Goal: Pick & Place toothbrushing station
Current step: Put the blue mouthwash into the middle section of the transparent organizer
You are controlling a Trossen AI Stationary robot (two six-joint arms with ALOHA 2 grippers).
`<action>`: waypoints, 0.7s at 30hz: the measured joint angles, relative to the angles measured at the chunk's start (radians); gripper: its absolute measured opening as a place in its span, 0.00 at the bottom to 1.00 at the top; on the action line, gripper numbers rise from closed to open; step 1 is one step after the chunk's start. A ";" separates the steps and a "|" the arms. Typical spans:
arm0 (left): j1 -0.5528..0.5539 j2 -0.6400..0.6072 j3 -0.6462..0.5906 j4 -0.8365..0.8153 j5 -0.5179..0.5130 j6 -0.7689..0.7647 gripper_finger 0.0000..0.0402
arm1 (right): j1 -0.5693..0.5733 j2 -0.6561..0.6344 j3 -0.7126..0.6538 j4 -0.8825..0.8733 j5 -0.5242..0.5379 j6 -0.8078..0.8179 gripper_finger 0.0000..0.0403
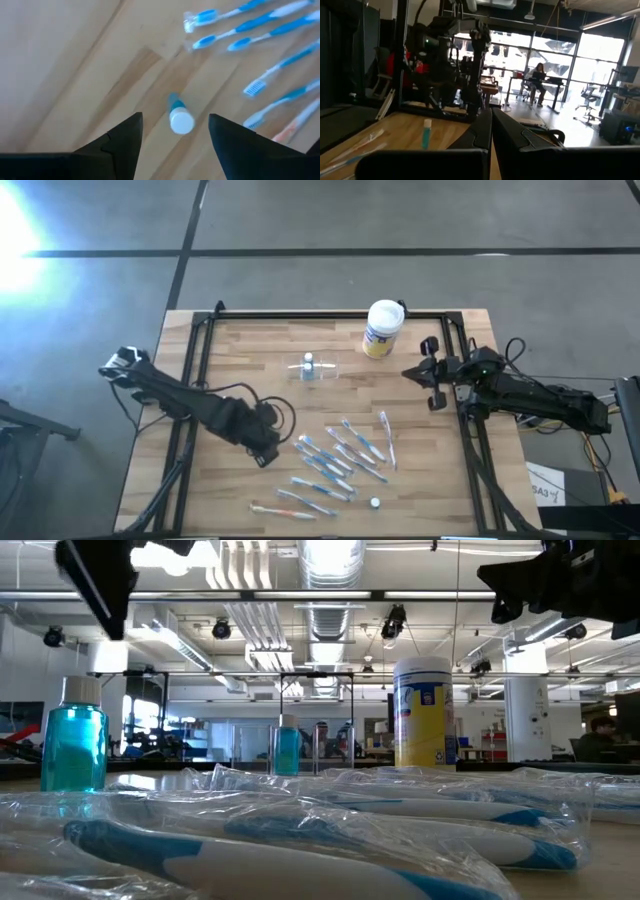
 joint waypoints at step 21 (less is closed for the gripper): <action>-0.006 0.019 -0.131 0.169 0.124 -0.054 0.58 | 0.000 0.001 0.005 -0.008 0.000 -0.037 0.02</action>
